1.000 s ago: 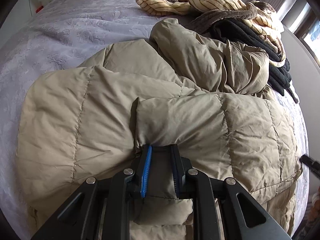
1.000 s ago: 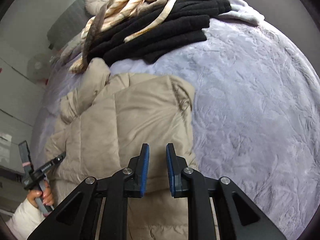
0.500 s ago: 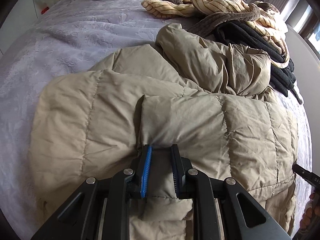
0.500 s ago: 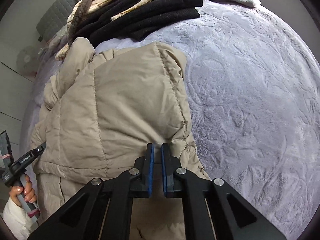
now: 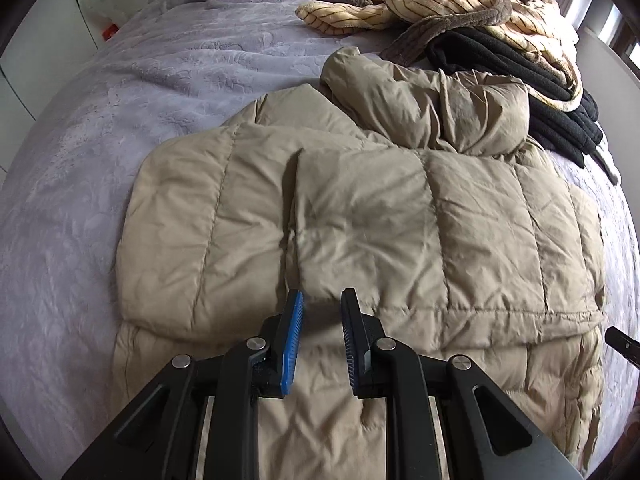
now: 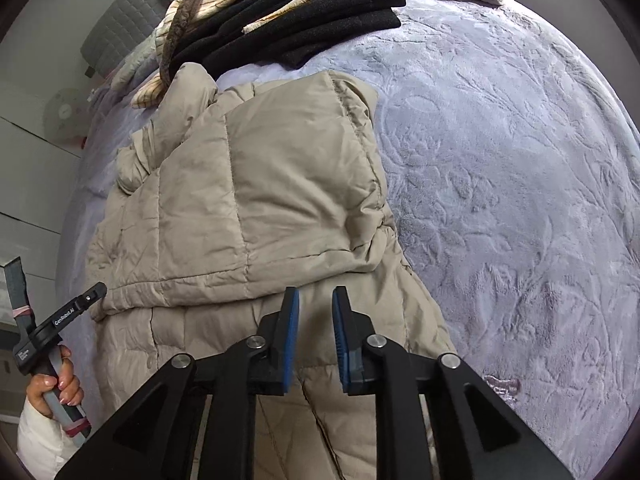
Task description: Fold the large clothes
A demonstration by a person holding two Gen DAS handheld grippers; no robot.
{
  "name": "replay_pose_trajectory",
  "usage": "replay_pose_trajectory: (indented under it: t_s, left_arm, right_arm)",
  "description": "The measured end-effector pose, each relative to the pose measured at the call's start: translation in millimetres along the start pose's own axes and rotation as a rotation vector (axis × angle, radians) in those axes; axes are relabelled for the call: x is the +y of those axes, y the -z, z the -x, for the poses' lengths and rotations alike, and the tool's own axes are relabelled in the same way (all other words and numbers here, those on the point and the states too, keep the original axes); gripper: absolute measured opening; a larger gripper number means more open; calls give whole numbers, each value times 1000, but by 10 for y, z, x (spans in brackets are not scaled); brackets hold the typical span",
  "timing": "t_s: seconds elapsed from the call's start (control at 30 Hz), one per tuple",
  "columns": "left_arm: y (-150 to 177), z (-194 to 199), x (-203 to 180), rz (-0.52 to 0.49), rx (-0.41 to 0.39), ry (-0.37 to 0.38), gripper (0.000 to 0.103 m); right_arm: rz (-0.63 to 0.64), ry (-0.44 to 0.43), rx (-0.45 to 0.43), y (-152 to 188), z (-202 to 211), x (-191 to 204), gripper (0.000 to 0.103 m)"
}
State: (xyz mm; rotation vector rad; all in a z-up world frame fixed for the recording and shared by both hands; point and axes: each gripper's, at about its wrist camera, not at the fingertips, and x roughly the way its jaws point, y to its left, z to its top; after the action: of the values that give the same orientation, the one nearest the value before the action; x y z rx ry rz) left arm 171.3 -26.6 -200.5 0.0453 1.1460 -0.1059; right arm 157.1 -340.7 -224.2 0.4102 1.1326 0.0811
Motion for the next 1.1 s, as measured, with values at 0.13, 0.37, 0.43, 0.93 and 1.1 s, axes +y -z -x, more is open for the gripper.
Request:
replay_pose_trajectory:
  t_s: [0.13,0.37,0.43,0.93,1.1]
  left_arm:
    - [214,59,-97,5,13,-21,30]
    - [528,183,-250,5,-13,-75,102]
    - [606,184,-276,3,-5,-79,102]
    - [989,383,24,-39,12,-80,102]
    - [1195,537,329,-31,37,-65,102]
  right_arm:
    - [21,-22,7,41,55,0,35]
    - [48,-23,18,102,97,-70,41]
    - [55,-13,16,136,110,-76,47]
    - [126,45,-36,709,249,380,103]
    - [156,102,-9,980,325,577,103]
